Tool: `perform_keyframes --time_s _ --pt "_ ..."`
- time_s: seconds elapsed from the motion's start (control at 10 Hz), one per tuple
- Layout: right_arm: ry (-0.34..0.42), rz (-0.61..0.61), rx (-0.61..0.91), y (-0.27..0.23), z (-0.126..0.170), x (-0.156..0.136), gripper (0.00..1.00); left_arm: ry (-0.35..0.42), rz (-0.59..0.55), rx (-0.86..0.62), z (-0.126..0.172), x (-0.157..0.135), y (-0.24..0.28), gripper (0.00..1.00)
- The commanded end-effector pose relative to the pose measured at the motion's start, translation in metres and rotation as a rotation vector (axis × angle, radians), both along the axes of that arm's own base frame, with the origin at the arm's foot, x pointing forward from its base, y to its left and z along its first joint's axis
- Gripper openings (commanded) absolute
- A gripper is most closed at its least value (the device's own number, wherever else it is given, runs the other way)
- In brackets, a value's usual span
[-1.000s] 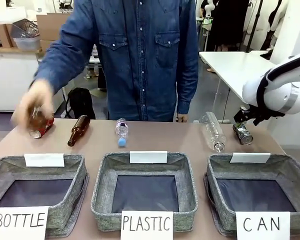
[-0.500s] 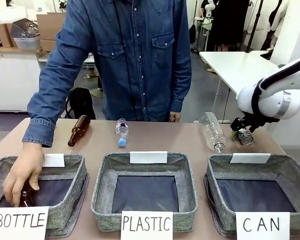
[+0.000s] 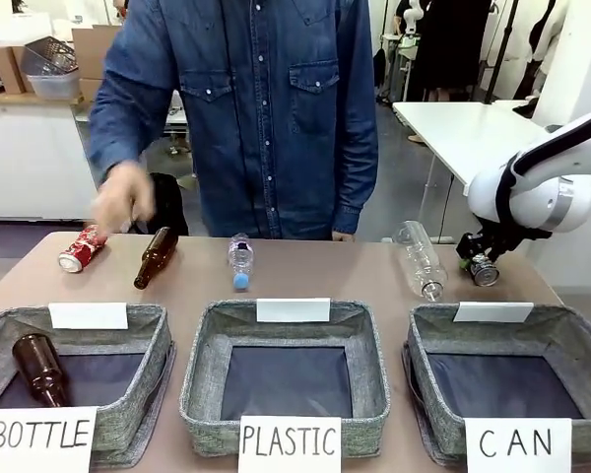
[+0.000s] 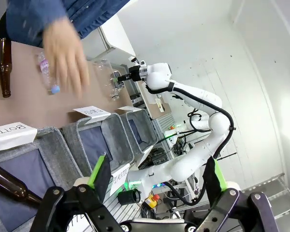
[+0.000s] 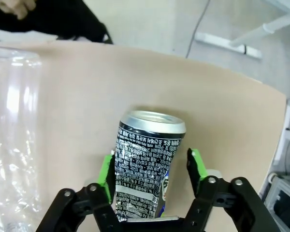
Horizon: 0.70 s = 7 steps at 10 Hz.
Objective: Sort the can waste into the basket.
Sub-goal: Pick up the can waste from the table and place it in the right Fabric basket.
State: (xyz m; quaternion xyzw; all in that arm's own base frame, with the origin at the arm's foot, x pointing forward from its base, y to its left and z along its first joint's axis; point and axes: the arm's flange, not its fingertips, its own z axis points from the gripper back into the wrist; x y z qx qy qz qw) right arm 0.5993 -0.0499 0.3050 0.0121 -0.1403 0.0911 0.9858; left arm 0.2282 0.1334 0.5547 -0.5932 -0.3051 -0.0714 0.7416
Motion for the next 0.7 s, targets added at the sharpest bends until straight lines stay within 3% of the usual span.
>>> perform_keyframes --time_s 0.0,0.1,0.6 --pt "0.007 -0.001 -0.004 -0.0005 0.0010 0.0038 0.36 -0.026 -0.005 -0.010 0.0035 0.0021 -0.0017 1.00" --pt "0.009 -0.001 -0.005 -0.0012 0.0005 0.0036 0.00 -0.026 -0.005 -0.010 0.0035 0.0021 -0.0017 1.00" --pt "0.009 -0.004 -0.007 -0.0034 0.0007 0.0037 0.00 -0.026 -0.005 -0.010 0.0035 0.0021 -0.0017 1.00"
